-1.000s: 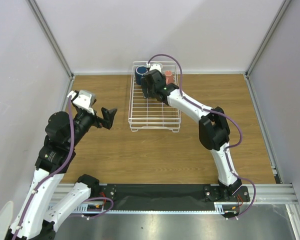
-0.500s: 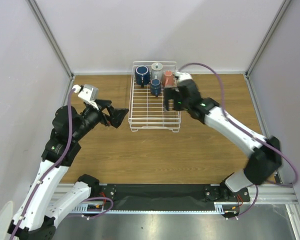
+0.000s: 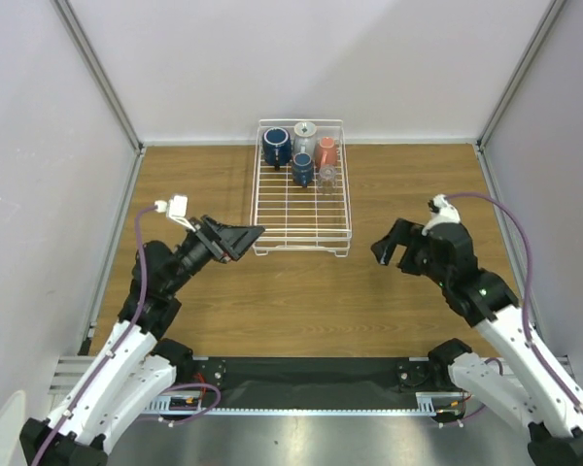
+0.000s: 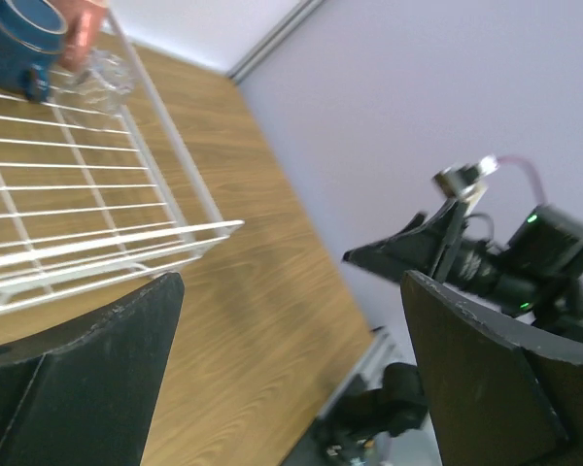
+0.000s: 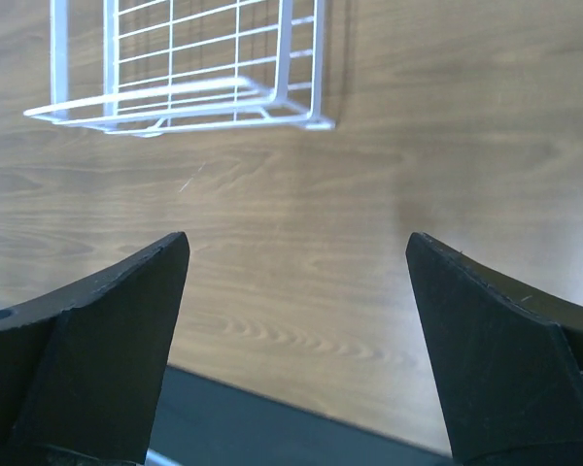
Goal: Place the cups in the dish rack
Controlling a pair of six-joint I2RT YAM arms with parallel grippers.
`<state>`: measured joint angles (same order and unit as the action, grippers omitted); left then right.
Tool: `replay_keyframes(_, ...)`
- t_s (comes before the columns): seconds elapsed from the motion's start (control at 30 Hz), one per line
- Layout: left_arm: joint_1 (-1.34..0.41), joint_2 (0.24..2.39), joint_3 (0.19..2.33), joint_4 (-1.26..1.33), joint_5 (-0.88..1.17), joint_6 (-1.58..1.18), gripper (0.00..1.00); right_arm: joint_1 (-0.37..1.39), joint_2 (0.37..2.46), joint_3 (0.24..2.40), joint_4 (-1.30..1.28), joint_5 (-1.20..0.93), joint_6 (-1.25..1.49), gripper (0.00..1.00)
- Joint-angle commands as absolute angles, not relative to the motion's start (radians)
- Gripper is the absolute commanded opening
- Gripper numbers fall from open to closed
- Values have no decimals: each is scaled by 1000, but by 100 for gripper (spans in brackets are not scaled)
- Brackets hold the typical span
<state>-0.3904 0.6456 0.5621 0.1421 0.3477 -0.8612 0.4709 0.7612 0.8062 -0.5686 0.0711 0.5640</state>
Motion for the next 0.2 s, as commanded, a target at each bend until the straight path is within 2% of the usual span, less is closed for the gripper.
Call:
replay_keyframes(0.0,-396,539,479,372,350,-1072,100,471,651,769,-698,66,673,100)
replay_keyframes(0.17,-396,381,249,572,344,-1236,100,485,407,669,-655,9,716,100)
